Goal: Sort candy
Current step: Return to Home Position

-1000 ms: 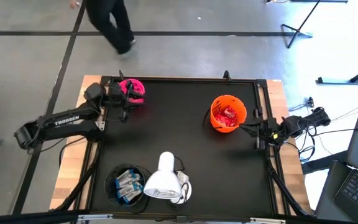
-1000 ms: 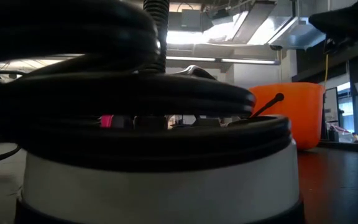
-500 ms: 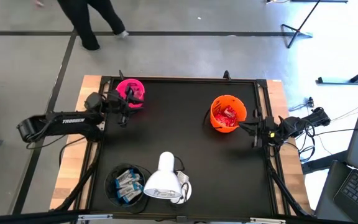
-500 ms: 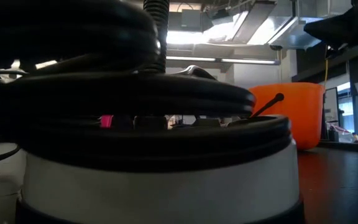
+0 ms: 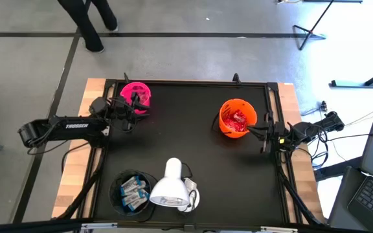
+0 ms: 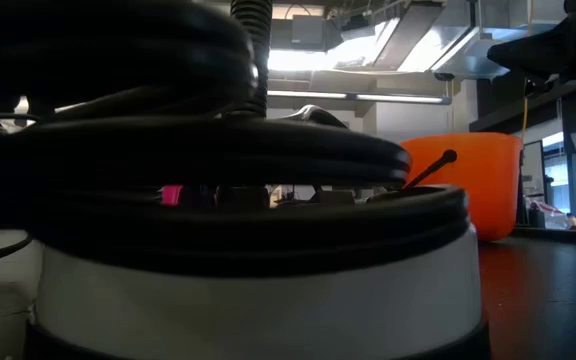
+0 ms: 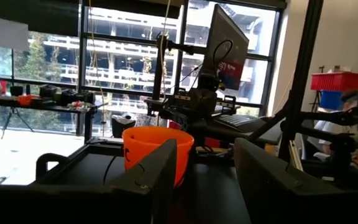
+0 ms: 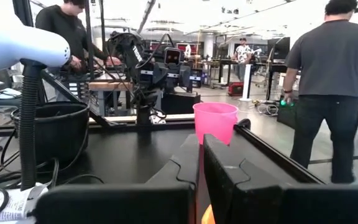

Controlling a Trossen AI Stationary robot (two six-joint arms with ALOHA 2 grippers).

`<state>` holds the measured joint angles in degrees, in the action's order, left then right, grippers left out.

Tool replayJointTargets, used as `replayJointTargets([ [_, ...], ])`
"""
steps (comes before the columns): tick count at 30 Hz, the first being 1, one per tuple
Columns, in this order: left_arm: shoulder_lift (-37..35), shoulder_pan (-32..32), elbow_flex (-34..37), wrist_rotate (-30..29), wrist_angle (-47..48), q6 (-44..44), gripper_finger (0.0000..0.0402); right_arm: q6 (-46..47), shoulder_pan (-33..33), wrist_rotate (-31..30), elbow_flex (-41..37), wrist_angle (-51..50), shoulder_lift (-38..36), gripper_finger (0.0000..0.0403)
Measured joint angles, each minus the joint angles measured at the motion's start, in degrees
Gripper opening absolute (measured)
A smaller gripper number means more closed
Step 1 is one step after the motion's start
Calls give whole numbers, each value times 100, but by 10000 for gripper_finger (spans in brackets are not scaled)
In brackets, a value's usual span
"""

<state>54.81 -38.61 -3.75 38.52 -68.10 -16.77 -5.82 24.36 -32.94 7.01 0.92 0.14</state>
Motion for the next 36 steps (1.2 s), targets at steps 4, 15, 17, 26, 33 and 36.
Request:
replayJointTargets([
  [4, -17, 0, 0, -68, -4, -116, 151, 66, 0, -198, 0, 32, 0, 19],
  [15, -50, 0, 0, -312, -61, -221, 151, 111, 0, -247, 0, -103, 2, 19],
  [17, -50, 0, 0, -394, -56, -221, 151, 111, 0, -247, 0, -135, 3, 19],
  [26, -50, 0, 0, -501, -54, -219, 151, 111, 0, -245, 0, -153, 4, 19],
  [33, -50, 0, 0, -501, -52, -219, 151, 112, 0, -245, 1, -152, 4, 19],
  [36, -50, 0, 0, -501, -52, -218, 151, 111, 0, -245, 2, -152, 4, 19],
])
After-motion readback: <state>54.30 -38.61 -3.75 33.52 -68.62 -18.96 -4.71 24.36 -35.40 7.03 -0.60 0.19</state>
